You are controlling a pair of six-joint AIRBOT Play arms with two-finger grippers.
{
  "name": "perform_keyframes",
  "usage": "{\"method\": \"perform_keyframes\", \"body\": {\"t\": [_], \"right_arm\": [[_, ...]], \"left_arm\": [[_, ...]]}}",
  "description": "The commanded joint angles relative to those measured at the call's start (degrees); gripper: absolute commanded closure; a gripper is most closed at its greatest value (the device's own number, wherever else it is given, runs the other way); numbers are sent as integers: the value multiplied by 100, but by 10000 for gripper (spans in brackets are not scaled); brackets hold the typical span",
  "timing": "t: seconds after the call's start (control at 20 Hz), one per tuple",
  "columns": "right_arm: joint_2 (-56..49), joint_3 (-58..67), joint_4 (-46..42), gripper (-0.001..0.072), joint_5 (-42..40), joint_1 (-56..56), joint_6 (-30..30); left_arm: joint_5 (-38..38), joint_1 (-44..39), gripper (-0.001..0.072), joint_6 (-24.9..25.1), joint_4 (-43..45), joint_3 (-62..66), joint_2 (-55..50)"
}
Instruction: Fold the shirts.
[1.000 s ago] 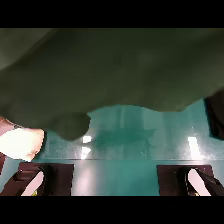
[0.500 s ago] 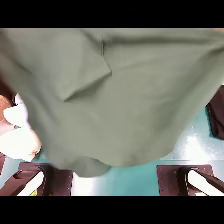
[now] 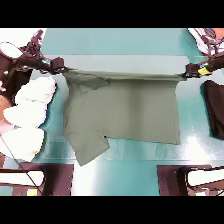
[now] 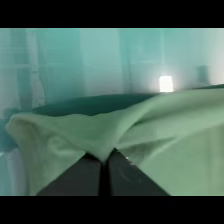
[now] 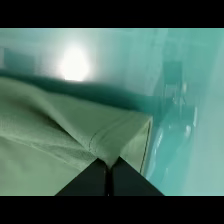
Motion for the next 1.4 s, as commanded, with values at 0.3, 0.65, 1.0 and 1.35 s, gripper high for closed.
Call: {"method": "perform_keyframes", "body": {"t": [0.3,0.65,1.0,1.35], "right_arm": [[-308,-216,-68,697,76,33,-304],[474,-2046,-4,695,-533,35,-299],[621,-2175,442,391,70,-92,-299],[2140,-3456,450,169,208,-678,-256]], "left_arm": [[-1154,-46,681,254,634,356,-623],[-765,-153,679,-15,1200,-1360,61],[-1176,-76,239,-280,1318,-1622,365],[-1926,-76,239,-844,1416,-4004,2741]]}}
